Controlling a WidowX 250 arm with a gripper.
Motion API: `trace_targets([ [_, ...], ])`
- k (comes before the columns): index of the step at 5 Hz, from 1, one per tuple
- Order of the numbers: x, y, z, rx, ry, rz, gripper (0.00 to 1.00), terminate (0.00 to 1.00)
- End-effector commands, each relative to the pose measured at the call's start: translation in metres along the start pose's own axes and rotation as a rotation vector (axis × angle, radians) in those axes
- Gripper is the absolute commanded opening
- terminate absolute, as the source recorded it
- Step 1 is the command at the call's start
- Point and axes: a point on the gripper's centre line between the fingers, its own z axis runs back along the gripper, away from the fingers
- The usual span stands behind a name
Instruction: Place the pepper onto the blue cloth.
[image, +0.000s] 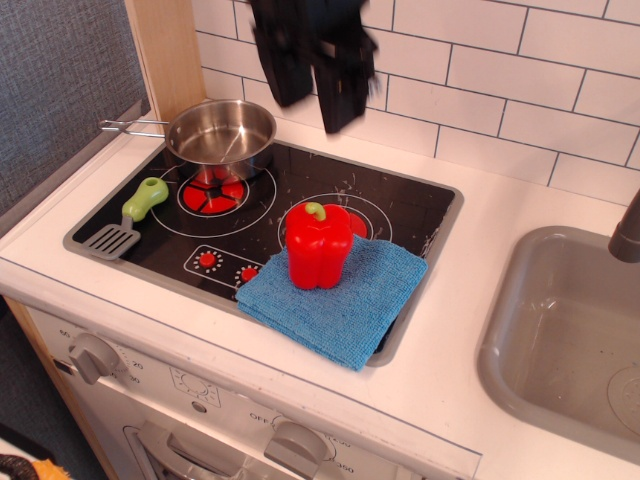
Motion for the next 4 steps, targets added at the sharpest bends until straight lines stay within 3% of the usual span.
trace_targets([
  [1,-0.011,0.048,0.024,0.153,0.028,0.259,1.0,0.0],
  [2,-0.01,0.065,0.012,0.103,0.041,0.335,1.0,0.0],
  [3,-0.01,0.065,0.012,0.103,0.041,0.335,1.0,0.0],
  [4,-0.01,0.065,0.012,0.103,0.041,0.335,1.0,1.0],
])
